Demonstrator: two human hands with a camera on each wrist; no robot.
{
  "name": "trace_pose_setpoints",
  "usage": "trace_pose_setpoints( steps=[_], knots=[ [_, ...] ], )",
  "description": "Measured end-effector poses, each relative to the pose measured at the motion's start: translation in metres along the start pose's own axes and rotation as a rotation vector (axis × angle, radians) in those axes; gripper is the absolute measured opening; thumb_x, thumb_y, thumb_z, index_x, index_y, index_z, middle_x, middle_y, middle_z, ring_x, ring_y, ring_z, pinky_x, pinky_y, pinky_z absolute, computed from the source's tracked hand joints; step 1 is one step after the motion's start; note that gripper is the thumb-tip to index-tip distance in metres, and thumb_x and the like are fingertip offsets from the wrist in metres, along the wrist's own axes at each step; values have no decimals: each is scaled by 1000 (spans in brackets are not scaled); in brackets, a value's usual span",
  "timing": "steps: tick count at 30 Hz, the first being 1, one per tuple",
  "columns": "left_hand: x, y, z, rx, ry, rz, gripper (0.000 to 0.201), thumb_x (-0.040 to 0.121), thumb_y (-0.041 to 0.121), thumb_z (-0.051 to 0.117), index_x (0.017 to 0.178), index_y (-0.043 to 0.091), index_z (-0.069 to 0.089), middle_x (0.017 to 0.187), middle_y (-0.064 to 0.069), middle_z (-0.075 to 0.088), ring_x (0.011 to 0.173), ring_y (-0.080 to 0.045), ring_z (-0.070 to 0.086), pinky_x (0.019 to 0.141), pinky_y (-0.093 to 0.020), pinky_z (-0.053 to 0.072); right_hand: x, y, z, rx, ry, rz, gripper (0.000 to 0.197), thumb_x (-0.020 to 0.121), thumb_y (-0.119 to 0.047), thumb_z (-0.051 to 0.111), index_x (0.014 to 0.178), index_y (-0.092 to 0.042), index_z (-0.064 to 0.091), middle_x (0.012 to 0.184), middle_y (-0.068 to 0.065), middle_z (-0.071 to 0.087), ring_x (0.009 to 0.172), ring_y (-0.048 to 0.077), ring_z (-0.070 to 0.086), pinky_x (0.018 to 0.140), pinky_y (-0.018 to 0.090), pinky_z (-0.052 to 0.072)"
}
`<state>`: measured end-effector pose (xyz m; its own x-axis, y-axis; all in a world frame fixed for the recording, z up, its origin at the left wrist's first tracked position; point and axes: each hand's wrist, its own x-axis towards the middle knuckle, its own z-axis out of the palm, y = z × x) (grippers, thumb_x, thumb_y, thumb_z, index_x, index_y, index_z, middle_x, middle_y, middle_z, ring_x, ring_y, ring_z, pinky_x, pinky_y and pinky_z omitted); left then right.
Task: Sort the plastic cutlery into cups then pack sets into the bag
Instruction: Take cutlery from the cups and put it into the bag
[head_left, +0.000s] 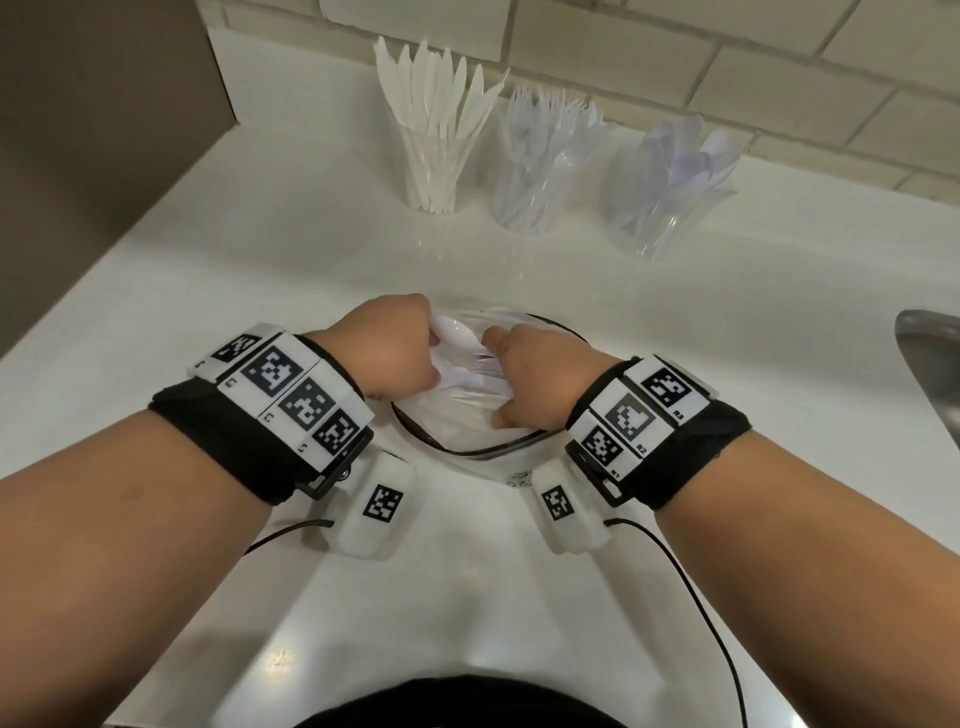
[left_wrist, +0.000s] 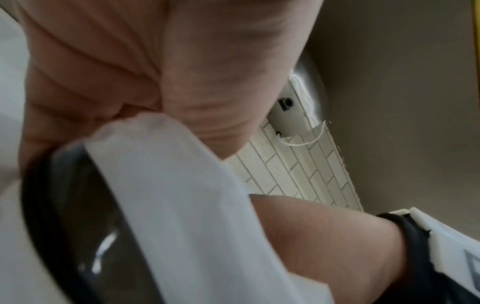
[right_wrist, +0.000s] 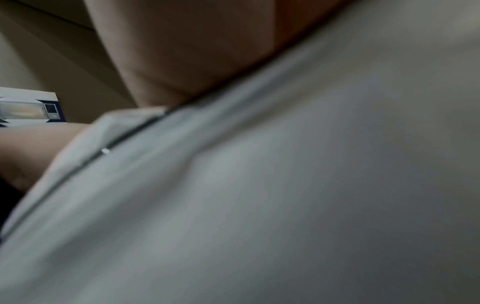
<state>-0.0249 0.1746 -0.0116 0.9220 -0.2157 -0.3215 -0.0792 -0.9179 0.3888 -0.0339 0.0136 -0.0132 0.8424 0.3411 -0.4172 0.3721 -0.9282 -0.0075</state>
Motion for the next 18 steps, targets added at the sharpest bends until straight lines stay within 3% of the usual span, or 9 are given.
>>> trace_pose_setpoints(
  steps=[2,4,7,10,13,16,18],
  knots=[
    [2,1,1,-42,-27,-28,36,85,9,56,120,10,48,82,7,44,87,-18,49,69,-26,38,0,2,0,32,13,-15,67,79,-35,71,135,-17,38,115,6,57,104,29,59,84,37,51],
    [2,0,1,-108,-38,-60,36,85,5,51,120,12,47,94,-2,53,90,-22,54,70,-33,46,-1,5,-1,53,9,-42,64,80,-32,70,135,-18,41,110,3,58,102,26,58,79,31,48],
    [2,-5,3,-309,-43,-91,35,82,3,49,112,22,46,108,-7,55,96,-27,58,83,-44,54,-3,7,-2,84,27,-71,53,83,-35,66,129,-18,47,95,-6,49,91,19,53,73,26,40],
    [1,-5,5,-448,-45,-83,38,81,4,50,113,25,48,109,-7,57,96,-28,60,84,-47,54,0,4,4,98,32,-52,52,81,-37,65,126,-21,45,98,-3,59,91,23,58,79,36,52],
    [0,-6,5,-445,-50,-46,36,80,4,49,106,29,50,106,-9,58,92,-32,62,79,-53,55,1,2,10,103,63,-15,31,80,-34,64,101,-24,45,80,-8,48,80,21,50,74,36,52],
    [2,-7,4,-349,-20,-18,34,80,-1,44,84,31,54,98,-9,59,84,-29,59,65,-39,51,-3,6,6,132,90,5,21,82,-33,63,94,-21,50,84,-4,50,77,19,48,69,30,47],
    [2,-7,5,-256,-19,-22,34,82,-3,44,87,26,60,99,-4,60,86,-24,57,67,-31,48,-5,8,3,171,110,5,21,80,-30,64,94,-17,55,82,-4,52,75,19,49,64,26,39]
  ],
)
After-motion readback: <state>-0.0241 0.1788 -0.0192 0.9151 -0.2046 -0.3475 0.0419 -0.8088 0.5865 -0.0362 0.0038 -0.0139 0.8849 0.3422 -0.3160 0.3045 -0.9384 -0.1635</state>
